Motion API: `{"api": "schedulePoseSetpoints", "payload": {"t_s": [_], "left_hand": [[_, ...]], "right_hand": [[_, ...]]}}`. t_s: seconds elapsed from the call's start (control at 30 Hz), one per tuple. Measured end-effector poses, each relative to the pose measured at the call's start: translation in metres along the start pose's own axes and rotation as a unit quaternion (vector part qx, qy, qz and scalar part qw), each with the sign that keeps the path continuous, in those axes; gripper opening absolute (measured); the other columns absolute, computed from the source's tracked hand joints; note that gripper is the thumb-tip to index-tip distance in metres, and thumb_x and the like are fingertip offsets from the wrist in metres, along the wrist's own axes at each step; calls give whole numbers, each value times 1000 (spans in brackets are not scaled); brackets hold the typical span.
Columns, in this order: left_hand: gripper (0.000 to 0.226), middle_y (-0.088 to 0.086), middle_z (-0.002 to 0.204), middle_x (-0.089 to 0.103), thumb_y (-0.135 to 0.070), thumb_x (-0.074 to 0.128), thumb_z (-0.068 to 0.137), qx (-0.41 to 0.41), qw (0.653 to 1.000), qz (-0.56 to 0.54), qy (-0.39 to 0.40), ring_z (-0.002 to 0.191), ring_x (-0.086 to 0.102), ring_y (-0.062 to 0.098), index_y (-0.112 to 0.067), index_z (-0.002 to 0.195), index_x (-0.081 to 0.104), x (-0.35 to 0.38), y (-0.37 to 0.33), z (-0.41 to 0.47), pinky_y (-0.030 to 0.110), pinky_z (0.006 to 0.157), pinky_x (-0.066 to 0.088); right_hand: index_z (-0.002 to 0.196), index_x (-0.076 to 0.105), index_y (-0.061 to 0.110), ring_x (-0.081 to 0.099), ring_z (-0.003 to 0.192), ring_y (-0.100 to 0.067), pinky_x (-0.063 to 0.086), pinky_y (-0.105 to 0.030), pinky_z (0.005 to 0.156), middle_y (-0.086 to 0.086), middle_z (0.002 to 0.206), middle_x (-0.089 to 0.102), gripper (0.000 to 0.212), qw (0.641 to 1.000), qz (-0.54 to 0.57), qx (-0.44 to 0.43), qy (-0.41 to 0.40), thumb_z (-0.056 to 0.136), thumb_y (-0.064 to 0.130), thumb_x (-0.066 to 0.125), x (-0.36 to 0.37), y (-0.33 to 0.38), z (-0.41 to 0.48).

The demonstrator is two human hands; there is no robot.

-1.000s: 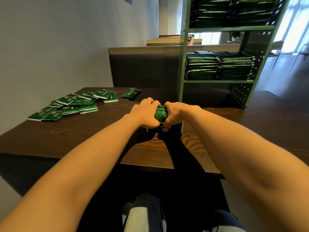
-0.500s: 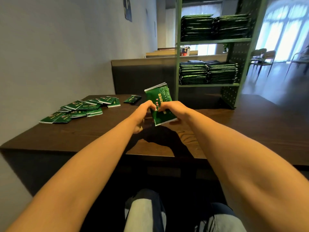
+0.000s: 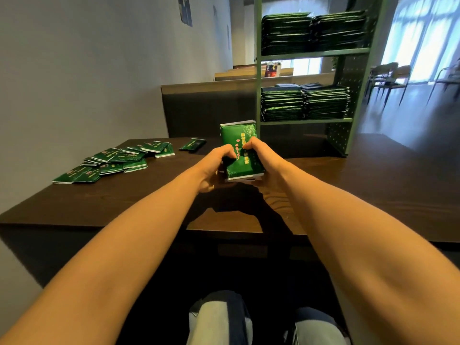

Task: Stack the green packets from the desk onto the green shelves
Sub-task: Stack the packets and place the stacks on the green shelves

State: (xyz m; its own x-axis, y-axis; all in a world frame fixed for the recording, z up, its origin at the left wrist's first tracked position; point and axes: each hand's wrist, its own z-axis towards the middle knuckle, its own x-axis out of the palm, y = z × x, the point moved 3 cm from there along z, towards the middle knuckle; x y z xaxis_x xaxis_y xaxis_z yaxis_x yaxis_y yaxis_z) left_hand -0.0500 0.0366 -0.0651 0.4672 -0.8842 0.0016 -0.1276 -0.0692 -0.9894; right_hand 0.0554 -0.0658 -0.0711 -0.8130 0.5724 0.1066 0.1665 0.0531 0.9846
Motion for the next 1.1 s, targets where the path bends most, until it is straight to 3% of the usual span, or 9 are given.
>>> {"api": "schedulePoseSetpoints", "payload": {"t_s": [0.1, 0.2, 0.33, 0.53, 0.6, 0.7, 0.83, 1.0, 1.1], "left_hand": [[20, 7, 101, 65, -19, 49, 87, -33, 999, 22, 7, 95, 61, 23, -19, 103, 60, -4, -1, 45, 41, 94, 47], [22, 6, 96, 64, -12, 45, 86, -67, 997, 27, 29, 92, 59, 22, -18, 101, 60, -10, -13, 80, 37, 87, 46], [45, 7, 100, 66, -17, 54, 59, -110, 992, 41, 45, 100, 61, 26, -15, 103, 64, -19, -48, 95, 46, 103, 44], [59, 12, 94, 57, -26, 64, 41, -126, 984, 107, 60, 92, 54, 26, -10, 97, 56, -27, -139, 70, 41, 88, 44], [68, 11, 98, 53, -32, 64, 36, -108, 983, 124, 80, 96, 49, 24, -13, 101, 53, -25, -170, 62, 46, 98, 41], [58, 12, 101, 57, -24, 64, 44, -96, 981, 135, 104, 99, 53, 26, -9, 100, 56, -10, -220, 48, 53, 109, 37], [53, 14, 108, 60, -16, 63, 46, -111, 979, 106, 135, 104, 56, 30, -12, 99, 62, 22, -268, 39, 53, 110, 37], [64, 11, 108, 52, -29, 67, 45, -57, 980, 96, 167, 104, 49, 27, -16, 106, 55, 81, -317, 40, 45, 97, 39], [60, 8, 105, 50, -37, 66, 47, -14, 986, 89, 138, 100, 45, 25, -21, 104, 54, 112, -345, 47, 42, 86, 37]], "right_hand": [[111, 66, 13, 71, 77, -21, 55, -31, 70, -8, 87, 74, 29, 1000, 4, 19, -9, 96, 31, 48, -15, 1, 43], [105, 66, 11, 70, 73, -20, 55, -32, 70, -7, 81, 74, 25, 998, 8, 53, 13, 96, 20, 45, -25, 16, 79], [93, 67, 9, 69, 71, -20, 53, -35, 77, -8, 79, 70, 22, 995, -3, 87, 43, 88, 13, 45, -22, 49, 100], [85, 63, 9, 65, 69, -18, 52, -30, 69, 0, 67, 71, 22, 990, -38, 117, 71, 90, 3, 42, -4, 136, 84], [93, 65, 8, 68, 79, -22, 53, -35, 78, -4, 79, 74, 18, 986, -32, 139, 90, 83, 8, 51, -2, 166, 66], [111, 66, 9, 67, 99, -28, 49, -43, 101, -10, 104, 72, 48, 979, -14, 170, 108, 64, 15, 58, -8, 211, 41], [111, 68, 10, 66, 107, -29, 43, -47, 112, -10, 108, 73, 56, 985, -27, 146, 92, 55, 16, 64, -32, 264, 14], [97, 67, 13, 69, 84, -23, 50, -37, 87, -6, 93, 75, 26, 993, -20, 101, 55, 77, 21, 54, -84, 318, -22], [111, 66, 14, 69, 85, -21, 50, -35, 84, -6, 99, 73, 36, 998, 3, 57, 21, 79, 27, 56, -113, 348, -35]]}}
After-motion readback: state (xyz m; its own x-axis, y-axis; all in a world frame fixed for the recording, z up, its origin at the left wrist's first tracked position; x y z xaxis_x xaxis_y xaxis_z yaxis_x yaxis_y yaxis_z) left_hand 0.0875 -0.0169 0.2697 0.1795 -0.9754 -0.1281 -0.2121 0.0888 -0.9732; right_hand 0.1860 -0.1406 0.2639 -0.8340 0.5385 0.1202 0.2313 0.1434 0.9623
